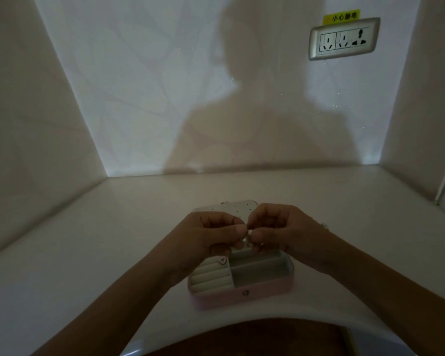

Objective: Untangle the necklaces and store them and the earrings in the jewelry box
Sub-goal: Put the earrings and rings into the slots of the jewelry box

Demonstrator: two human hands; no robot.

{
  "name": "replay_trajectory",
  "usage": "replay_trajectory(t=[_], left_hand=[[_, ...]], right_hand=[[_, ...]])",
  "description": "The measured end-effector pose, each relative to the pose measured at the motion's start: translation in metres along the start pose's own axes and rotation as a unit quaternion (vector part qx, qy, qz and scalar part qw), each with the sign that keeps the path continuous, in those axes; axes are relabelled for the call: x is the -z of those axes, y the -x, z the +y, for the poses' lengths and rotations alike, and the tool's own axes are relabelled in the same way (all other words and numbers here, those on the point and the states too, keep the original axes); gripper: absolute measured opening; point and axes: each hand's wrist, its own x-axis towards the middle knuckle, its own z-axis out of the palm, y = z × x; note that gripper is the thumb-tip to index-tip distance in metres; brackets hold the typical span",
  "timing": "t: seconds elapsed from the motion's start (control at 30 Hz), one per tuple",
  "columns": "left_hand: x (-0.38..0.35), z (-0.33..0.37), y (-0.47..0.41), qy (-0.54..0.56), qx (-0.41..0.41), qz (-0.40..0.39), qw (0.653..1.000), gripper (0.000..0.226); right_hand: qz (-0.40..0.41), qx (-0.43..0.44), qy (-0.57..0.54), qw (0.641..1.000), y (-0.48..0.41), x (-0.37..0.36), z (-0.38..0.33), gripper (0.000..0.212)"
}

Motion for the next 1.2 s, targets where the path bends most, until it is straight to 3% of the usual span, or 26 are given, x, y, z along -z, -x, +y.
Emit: replay_trajectory(t=[0.17, 0.4, 0.63, 1.2], left_hand=[[0.000, -0.003, 0.004, -0.054, -0.017, 0.026, 0.998, 0.008], [0.006, -0.008, 0.017, -0.180, -0.006, 0.047, 0.982, 0.002], [0.017, -0.024, 0.030, -0.268, 0.048, 0.092, 0.958, 0.007], [0.018, -0.039, 0.007, -0.369, 0.054, 0.114, 0.921, 0.010]], right_hand=[[0.035, 0.047, 0.075, 0.995, 0.002, -0.005, 0.000, 0.010], [-0.008, 0.031, 0.155, 0.987, 0.001, -0.006, 0.007, 0.011], [0.138, 0.050, 0.345, 0.927, -0.008, 0.015, 0.017, 0.007], [0.122, 0.035, 0.402, 0.907, -0.011, 0.021, 0.025, 0.006]])
